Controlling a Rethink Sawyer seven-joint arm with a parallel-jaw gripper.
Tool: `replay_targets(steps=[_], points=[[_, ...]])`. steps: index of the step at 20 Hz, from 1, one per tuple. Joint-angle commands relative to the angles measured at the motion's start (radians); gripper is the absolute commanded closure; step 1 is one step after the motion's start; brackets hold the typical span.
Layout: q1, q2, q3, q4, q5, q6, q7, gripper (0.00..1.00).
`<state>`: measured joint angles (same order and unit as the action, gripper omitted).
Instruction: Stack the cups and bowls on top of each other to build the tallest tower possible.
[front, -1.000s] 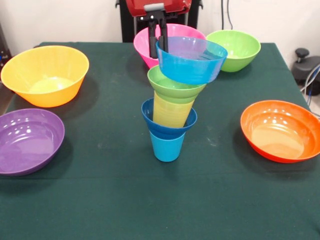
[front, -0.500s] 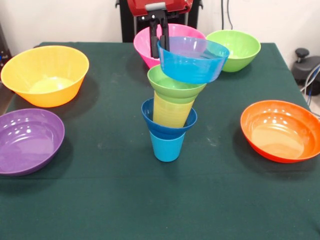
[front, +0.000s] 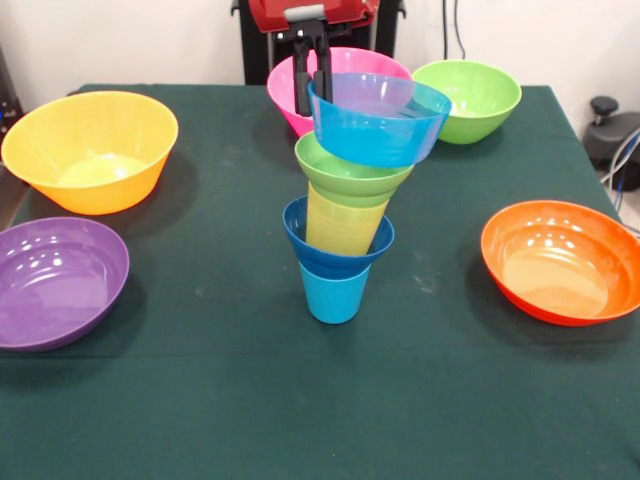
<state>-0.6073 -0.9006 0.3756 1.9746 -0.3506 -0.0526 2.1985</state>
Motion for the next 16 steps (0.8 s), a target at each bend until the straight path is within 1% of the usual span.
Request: replay_targets(steps=[1, 6, 13, 16], points=[[0.006, 0.07, -0.006, 0.026, -0.068, -0.008, 0.044, 1.0], [-0.004, 0.077, 0.004, 0.018, -0.075, -0.007, 0.035, 1.0], [-0.002, 0.079, 0.004, 0.015, -0.072, -0.01, 0.038, 1.0], [-0.016, 0.08, 0.014, 0.017, -0.078, -0.006, 0.032, 1.0]])
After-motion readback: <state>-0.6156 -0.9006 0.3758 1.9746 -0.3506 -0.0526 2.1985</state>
